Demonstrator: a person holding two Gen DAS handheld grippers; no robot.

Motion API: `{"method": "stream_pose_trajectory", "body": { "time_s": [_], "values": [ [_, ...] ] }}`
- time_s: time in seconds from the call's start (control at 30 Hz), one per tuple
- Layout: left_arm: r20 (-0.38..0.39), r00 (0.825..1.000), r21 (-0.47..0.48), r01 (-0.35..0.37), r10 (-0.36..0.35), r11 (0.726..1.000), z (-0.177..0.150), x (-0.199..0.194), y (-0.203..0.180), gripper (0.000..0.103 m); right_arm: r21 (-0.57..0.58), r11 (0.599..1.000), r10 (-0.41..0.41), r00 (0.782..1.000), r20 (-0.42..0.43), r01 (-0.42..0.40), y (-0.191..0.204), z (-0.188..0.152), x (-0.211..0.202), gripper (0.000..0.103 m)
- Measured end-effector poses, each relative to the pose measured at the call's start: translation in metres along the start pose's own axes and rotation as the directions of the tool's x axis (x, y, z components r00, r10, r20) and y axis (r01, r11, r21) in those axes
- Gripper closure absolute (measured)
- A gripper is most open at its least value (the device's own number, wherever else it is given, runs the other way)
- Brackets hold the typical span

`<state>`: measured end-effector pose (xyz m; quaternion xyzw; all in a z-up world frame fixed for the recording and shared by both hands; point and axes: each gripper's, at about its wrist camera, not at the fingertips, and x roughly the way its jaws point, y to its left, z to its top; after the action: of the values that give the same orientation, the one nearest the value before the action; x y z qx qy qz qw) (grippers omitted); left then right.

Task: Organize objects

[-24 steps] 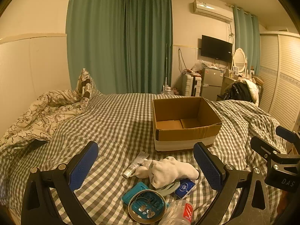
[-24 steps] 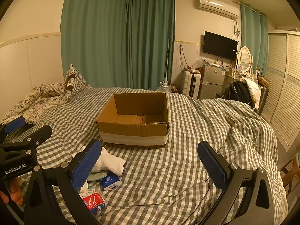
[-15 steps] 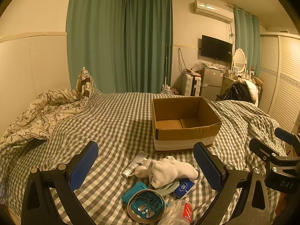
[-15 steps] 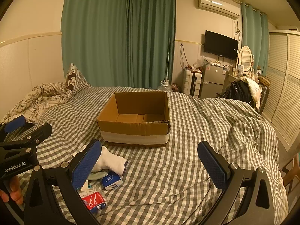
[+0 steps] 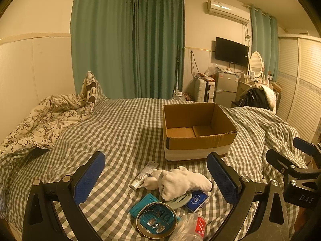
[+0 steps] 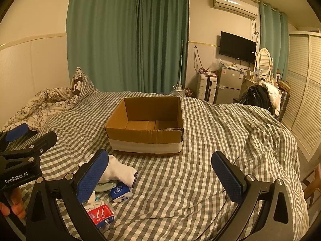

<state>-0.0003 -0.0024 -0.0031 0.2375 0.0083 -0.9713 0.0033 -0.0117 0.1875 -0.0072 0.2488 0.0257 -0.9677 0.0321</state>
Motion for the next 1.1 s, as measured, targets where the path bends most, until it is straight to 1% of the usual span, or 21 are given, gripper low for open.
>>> {"method": "stream_pose_trajectory", "body": {
  "time_s": [0.47,0.6,1.1],
  "values": [
    [-0.002,1.0,0.002,-0.003,0.003,1.0,0.0011,0.0003,-0.0003,0.0,0.001,1.0,0.007,1.0,-0.002,-0.007,0.0011,0.0005,0.0009,0.0],
    [0.001,1.0,0.013,-0.015,0.015,1.0,0.0012,-0.0002,-0.001,0.0,0.0,1.0,0.009,1.0,-0.004,-0.009,0.0014,0.0006,0.0008,0.0],
    [-0.001,1.0,0.01,-0.008,0.008,1.0,0.0009,-0.0003,-0.0019,0.0,-0.001,1.0,0.012,1.0,-0.007,-0.012,0.0024,0.0005,0.0014,0.0]
  ]
}}
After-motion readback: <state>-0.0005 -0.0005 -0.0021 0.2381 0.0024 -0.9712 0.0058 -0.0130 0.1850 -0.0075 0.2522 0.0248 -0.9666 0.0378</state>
